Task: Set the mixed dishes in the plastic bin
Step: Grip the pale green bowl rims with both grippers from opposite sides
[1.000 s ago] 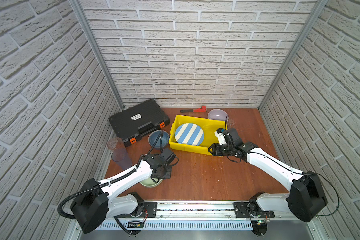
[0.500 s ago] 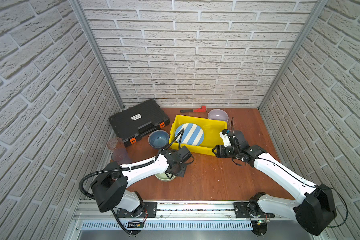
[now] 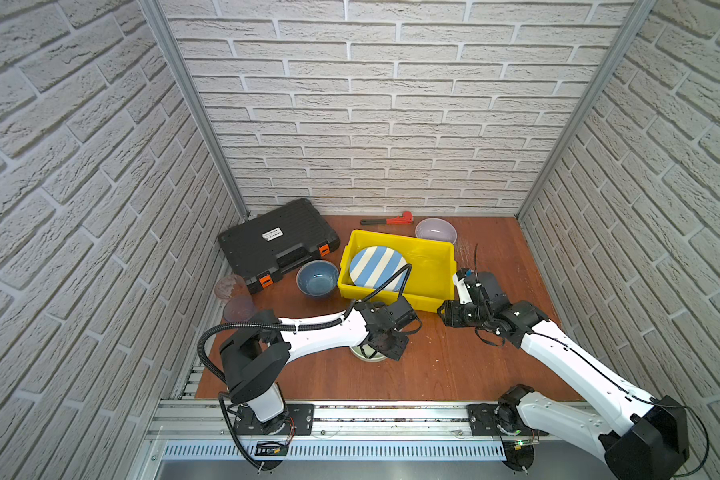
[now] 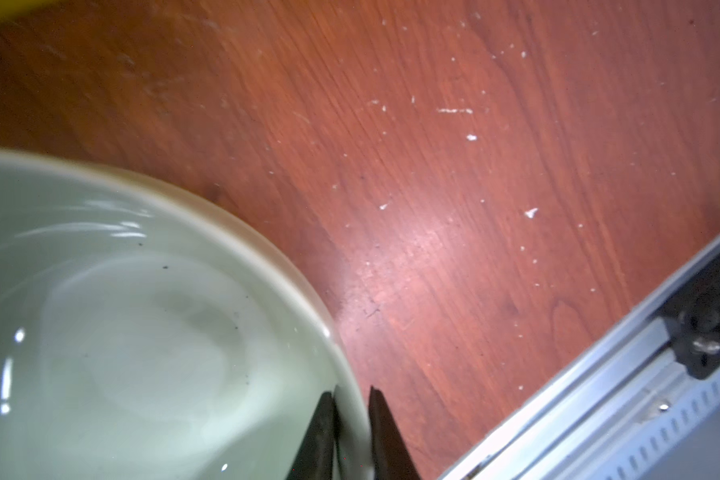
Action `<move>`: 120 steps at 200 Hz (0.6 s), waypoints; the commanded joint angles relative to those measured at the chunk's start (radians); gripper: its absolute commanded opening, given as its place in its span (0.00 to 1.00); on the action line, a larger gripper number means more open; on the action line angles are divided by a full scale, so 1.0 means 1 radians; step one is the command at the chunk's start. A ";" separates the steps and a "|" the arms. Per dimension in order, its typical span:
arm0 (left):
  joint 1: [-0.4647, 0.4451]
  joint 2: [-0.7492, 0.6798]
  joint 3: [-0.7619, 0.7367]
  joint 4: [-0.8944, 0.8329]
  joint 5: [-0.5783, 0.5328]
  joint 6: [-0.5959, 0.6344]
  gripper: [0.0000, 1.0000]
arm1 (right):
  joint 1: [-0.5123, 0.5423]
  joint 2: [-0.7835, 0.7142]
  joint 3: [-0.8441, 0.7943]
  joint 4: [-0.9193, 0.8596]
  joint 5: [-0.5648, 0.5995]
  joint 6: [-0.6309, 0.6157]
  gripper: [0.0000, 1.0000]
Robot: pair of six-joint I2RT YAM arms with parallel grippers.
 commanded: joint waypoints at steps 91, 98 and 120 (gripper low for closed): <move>0.134 -0.218 -0.054 0.030 0.110 -0.011 0.64 | 0.044 -0.012 0.037 -0.021 -0.073 -0.029 0.59; 0.164 -0.256 -0.074 0.030 0.107 -0.006 0.66 | 0.056 -0.005 0.041 -0.016 -0.075 -0.024 0.59; 0.276 -0.378 -0.134 0.012 0.099 0.005 0.69 | 0.107 0.029 0.058 -0.001 -0.066 -0.006 0.59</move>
